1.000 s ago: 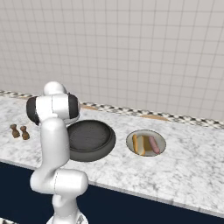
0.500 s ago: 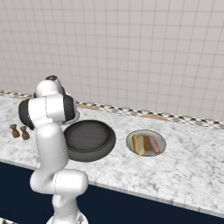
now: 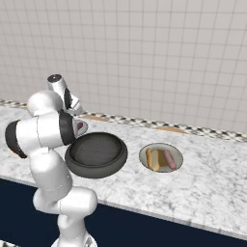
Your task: Place one bun and one sausage from the bowl on each plate.
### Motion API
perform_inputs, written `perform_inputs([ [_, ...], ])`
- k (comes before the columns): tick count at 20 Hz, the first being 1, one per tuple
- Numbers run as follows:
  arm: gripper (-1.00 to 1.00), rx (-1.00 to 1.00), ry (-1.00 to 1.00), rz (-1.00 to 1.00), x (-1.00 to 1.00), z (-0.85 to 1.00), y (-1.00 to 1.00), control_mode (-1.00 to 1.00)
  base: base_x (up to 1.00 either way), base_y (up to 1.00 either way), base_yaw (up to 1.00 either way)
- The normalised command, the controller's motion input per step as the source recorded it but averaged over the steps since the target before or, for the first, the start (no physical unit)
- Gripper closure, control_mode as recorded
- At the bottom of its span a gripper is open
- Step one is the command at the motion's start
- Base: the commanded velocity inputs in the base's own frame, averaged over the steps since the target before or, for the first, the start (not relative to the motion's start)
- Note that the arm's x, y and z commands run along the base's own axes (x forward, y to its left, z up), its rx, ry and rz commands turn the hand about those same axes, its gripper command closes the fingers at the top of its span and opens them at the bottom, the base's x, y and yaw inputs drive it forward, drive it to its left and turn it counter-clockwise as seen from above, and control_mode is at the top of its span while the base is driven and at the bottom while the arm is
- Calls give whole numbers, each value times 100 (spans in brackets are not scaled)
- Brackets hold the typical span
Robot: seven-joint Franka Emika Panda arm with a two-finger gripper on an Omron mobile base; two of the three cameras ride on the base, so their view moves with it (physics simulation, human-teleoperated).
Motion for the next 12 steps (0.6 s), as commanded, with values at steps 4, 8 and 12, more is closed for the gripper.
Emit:
perform_inputs([
  [4, -100, 3, 0, 0, -71, 34, -83, -100, 0, 0, 0],
  [8, -100, 5, 0, -4, -75, 20, -88, -100, 0, 0, 0],
  [12, -100, 8, 0, -2, -86, 26, -87, -100, 0, 0, 0],
])
